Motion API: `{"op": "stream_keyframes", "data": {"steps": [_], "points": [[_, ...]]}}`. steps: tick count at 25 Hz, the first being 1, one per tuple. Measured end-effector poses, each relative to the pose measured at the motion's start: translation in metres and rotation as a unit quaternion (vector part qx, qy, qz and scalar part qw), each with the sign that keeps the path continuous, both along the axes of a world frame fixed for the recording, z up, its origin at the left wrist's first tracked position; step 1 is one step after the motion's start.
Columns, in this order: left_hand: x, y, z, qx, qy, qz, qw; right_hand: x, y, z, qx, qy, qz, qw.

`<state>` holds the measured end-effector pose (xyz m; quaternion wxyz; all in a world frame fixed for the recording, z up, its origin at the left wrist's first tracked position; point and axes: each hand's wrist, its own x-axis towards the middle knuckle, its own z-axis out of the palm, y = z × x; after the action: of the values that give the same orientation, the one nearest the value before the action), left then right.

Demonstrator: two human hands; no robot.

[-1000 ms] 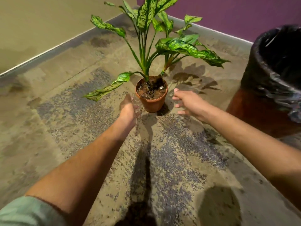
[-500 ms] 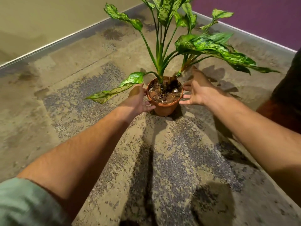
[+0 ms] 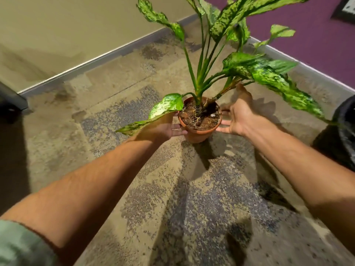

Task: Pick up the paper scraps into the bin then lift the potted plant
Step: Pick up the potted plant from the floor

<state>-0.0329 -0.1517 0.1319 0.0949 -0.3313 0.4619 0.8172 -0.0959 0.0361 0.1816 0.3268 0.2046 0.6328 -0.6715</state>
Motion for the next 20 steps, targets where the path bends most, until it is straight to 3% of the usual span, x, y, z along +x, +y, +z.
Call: {"op": "stream_keyframes", "data": {"steps": [8, 20], "points": [[0.017, 0.001, 0.268, -0.091, -0.035, 0.055, 0.994, 0.02, -0.01, 0.252, -0.038, 0.006, -0.013, 0.999], [0.047, 0.019, 0.703, -0.082, 0.006, 0.044, 0.996, 0.044, 0.024, 0.68, -0.076, 0.024, 0.0, 0.997]]}}
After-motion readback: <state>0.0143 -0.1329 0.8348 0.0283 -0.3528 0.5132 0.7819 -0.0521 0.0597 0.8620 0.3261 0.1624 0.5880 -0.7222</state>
